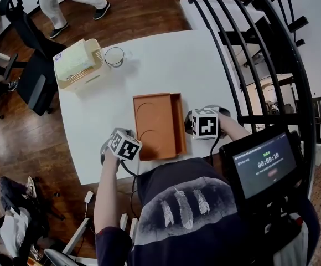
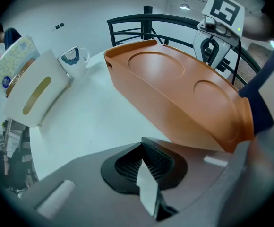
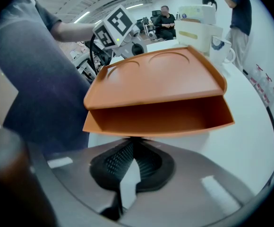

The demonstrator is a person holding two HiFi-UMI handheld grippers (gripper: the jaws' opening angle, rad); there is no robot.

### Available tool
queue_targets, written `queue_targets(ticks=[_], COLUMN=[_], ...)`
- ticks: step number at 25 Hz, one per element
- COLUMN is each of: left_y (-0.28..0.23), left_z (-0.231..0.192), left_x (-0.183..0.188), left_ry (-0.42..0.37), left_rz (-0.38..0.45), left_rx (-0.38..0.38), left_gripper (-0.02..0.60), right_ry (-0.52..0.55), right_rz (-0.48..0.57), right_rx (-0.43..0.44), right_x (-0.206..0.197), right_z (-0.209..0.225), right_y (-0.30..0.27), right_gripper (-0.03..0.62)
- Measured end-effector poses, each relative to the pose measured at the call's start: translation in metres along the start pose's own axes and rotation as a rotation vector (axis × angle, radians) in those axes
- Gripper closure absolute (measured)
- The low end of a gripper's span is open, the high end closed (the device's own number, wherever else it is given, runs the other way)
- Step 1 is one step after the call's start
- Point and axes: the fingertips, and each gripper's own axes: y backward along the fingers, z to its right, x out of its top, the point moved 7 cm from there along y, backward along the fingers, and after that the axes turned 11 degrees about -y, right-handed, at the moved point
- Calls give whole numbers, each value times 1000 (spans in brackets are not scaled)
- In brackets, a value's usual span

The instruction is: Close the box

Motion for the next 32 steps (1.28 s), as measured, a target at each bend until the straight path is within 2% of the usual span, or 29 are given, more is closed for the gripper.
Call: queue_targets(ticks=[32], left_y=[-2], left_z=[2], left_x=[1], left_ry=[-25], left_rz=[8], left_rx=[-1], left_gripper=[566], right_ry=[27], right_rz=[33], right_rx=[-12], right_x=[28], right_z=[0], right_y=[-5], right_gripper=[589])
